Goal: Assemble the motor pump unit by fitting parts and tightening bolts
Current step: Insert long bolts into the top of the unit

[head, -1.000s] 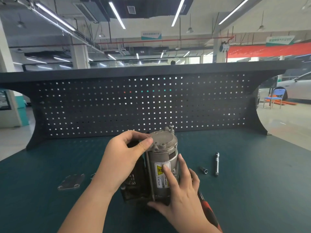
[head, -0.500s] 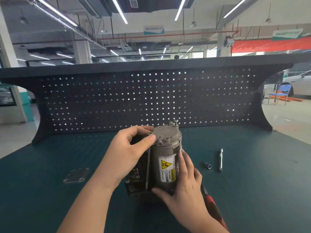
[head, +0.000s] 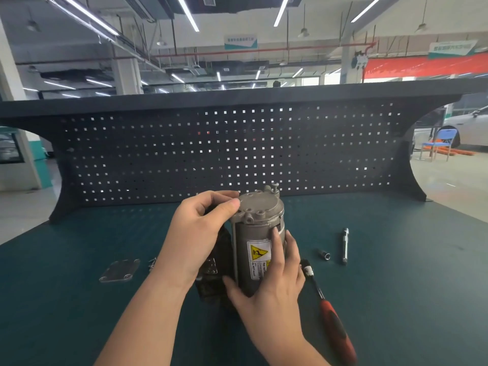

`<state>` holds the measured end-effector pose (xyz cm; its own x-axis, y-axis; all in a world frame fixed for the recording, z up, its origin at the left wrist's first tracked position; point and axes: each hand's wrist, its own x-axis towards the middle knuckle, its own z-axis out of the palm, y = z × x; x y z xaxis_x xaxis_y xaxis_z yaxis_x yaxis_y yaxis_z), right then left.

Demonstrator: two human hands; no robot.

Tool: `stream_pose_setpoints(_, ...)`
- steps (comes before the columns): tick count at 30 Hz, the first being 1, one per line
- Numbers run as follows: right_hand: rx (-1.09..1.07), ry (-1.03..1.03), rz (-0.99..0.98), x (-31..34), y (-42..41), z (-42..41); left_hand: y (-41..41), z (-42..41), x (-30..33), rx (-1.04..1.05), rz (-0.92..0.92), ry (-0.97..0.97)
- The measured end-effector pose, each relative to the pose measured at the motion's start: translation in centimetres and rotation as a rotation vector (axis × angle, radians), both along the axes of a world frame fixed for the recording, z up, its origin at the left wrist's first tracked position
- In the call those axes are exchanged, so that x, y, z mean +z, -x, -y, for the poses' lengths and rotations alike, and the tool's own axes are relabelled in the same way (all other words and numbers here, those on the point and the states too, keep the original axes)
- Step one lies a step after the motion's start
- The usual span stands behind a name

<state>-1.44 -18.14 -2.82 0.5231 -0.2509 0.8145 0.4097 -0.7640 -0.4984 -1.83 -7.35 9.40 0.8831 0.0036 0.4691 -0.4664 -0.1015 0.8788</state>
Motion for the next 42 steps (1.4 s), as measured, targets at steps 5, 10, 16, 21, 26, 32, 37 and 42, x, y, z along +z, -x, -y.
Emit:
stream_pose_setpoints(5,0.092,-0.029,0.043,-0.6,-0.3,0.8,0.3,-0.2,-0.1,-0.013,0.011,-0.031)
stream_pose_setpoints(10,0.233,-0.104,0.009,-0.7,-0.3,1.1,0.1,-0.3,-0.1,-0.017,0.025,-0.051)
stream_pose_setpoints(16,0.358,-0.187,-0.059,-0.4,-0.7,2.2,0.0,-0.5,-0.3,0.033,0.006,-0.135)
stream_pose_setpoints(21,0.476,-0.26,-0.147,0.3,-0.7,2.7,0.1,-0.8,-0.4,0.053,0.035,-0.187)
stream_pose_setpoints(26,0.55,-0.274,-0.209,1.0,-0.8,3.5,0.2,-2.3,-0.8,0.005,0.137,-0.418)
stream_pose_setpoints(32,0.694,-0.264,-0.276,0.9,-1.9,4.6,-0.9,-2.4,-0.8,0.13,0.292,-0.905)
stream_pose_setpoints(37,0.741,-0.251,-0.278,0.9,-2.2,5.1,-1.6,-2.6,-1.6,0.174,0.403,-0.908)
stream_pose_setpoints(42,0.751,-0.258,-0.266,1.1,-2.1,5.0,-1.9,-2.6,-1.5,0.197,0.447,-0.94)
